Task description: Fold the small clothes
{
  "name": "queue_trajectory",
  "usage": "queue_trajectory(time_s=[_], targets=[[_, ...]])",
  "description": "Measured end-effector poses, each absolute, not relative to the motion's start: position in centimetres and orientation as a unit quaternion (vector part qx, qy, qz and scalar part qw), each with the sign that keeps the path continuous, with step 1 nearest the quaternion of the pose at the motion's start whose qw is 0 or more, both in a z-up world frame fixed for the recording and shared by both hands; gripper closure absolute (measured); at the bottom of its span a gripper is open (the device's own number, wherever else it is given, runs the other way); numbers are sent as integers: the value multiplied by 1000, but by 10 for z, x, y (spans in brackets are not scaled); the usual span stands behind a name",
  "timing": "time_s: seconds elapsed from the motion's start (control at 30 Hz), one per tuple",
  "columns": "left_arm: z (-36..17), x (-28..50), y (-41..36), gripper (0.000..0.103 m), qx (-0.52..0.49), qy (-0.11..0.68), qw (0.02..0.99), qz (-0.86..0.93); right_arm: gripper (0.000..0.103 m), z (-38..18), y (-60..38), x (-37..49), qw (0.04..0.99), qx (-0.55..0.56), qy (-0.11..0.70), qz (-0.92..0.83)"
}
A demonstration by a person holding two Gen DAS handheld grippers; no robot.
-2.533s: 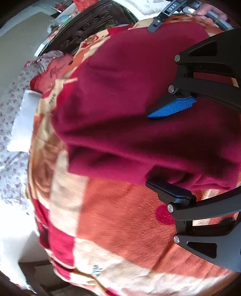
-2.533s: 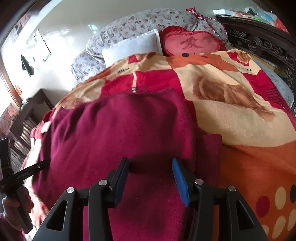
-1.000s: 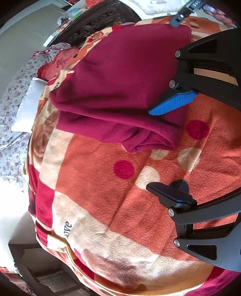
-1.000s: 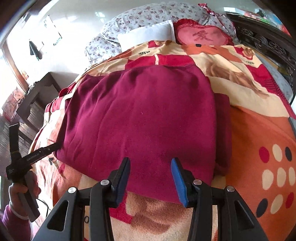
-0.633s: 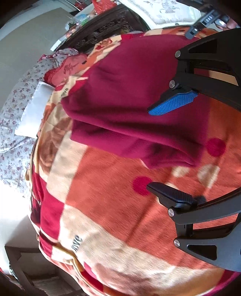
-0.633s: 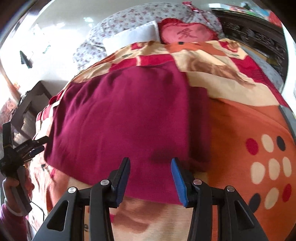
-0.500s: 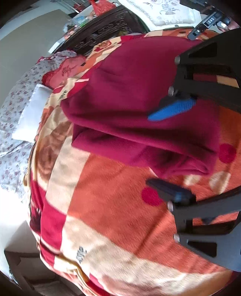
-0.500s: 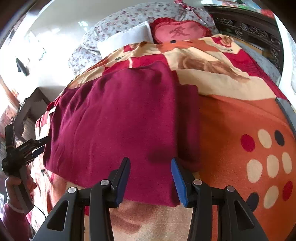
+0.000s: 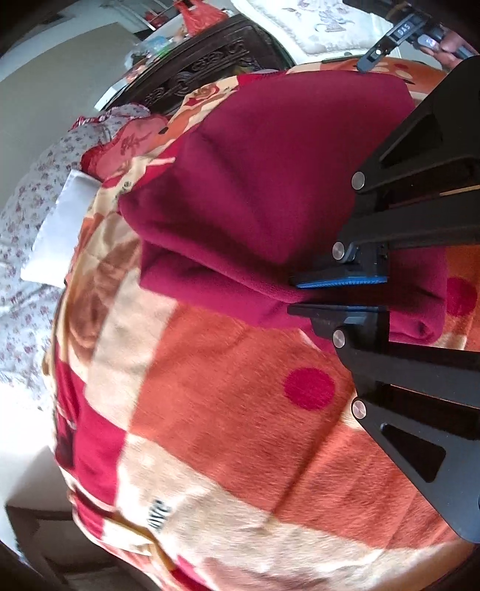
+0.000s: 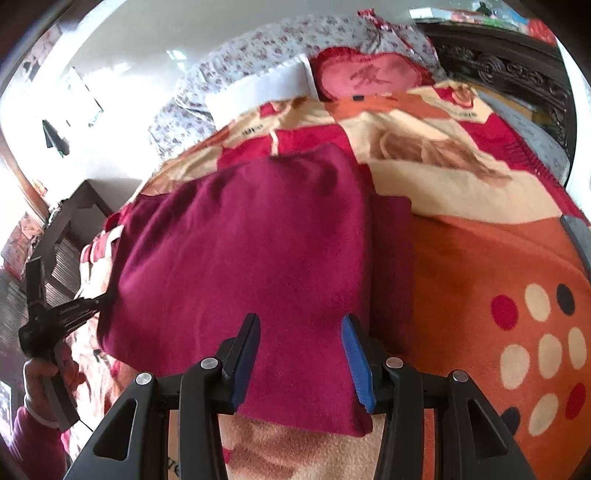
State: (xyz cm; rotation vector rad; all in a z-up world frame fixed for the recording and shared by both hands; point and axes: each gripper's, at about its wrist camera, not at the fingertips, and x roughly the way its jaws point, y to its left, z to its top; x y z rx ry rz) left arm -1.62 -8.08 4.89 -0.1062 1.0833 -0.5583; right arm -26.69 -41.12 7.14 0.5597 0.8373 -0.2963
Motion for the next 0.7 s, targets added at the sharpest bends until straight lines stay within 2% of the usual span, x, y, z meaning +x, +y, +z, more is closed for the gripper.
queue_trajectory(time_s=[0.3, 0.47, 0.63, 0.7], targets=[[47, -17, -86, 97, -44, 512, 820, -252, 59, 76, -416, -249, 871, 251, 398, -144], [46, -23, -93, 97, -19, 501, 830, -243, 59, 56, -431, -232, 856, 248, 421, -168], [45, -23, -95, 96, -10, 501, 830, -244, 57, 82, -437, -243, 874, 247, 372, -190], [44, -22, -95, 96, -12, 503, 829, -244, 56, 81, -446, -239, 866, 249, 384, -200]])
